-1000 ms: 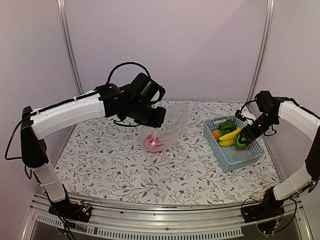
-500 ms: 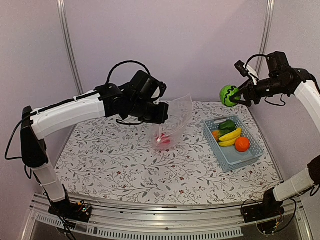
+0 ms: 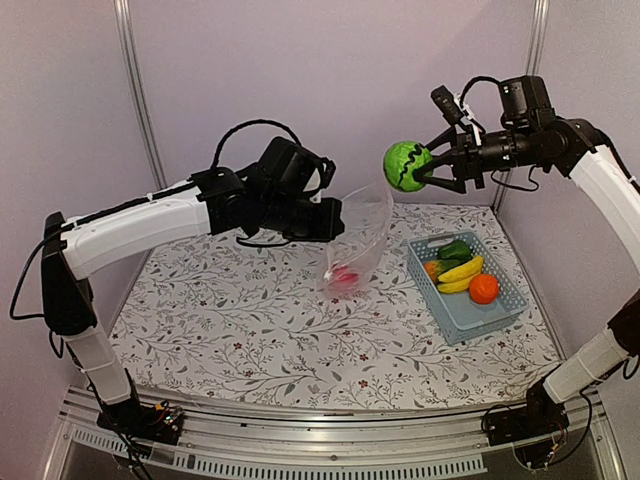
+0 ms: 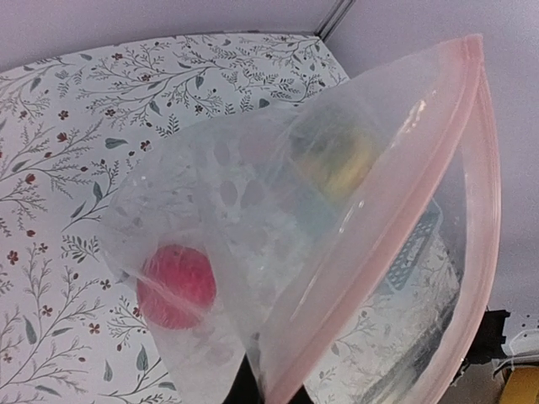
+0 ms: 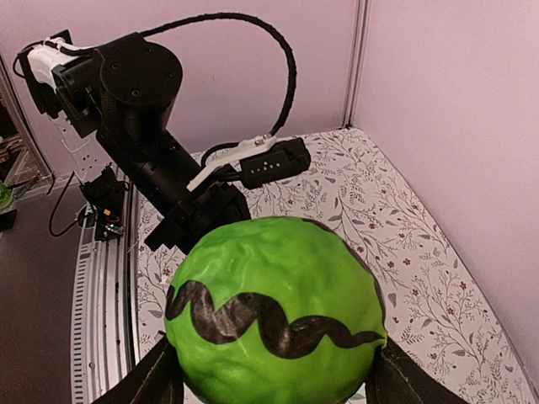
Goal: Place the food in the zip-top bag and seal the zipper
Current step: Place the fake fruit in the zipper food storage bag.
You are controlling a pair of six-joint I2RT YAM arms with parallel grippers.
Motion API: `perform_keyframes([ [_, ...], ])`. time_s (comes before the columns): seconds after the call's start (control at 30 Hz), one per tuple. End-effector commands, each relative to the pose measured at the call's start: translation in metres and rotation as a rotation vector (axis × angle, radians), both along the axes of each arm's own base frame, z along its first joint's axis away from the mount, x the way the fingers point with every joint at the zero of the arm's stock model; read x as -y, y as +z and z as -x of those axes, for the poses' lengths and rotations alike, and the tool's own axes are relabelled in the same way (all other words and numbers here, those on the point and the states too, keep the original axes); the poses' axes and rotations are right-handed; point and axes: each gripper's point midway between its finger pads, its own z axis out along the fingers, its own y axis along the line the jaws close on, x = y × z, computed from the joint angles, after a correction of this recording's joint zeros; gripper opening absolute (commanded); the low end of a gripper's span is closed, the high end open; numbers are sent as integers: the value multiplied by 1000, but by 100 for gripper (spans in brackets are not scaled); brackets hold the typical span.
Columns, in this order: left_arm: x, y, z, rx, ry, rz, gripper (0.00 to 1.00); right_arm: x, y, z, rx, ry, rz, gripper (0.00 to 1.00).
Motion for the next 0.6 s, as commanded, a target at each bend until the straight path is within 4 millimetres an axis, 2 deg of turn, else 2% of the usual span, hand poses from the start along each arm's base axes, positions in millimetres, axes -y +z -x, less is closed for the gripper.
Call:
perform_keyframes([
  [0.0,6,9,1,2,1,52,0,-31,25,7,39,89,-101,43],
  [0.13,9,13,2,1,-2,77,0,-56,3,8,-10,120,-75,43],
  [0.23,10,17,4,-3,-8,101,0,-65,-19,4,-15,106,-42,43],
  [0.33,11,22,7,-1,-13,137,0,-65,-41,-4,-17,57,6,44],
  [0.47,12,28,8,5,-16,179,0,-56,-72,-21,0,-49,101,46],
  [0.57,15,28,9,0,-31,195,0,-45,-91,-36,36,-160,186,54],
])
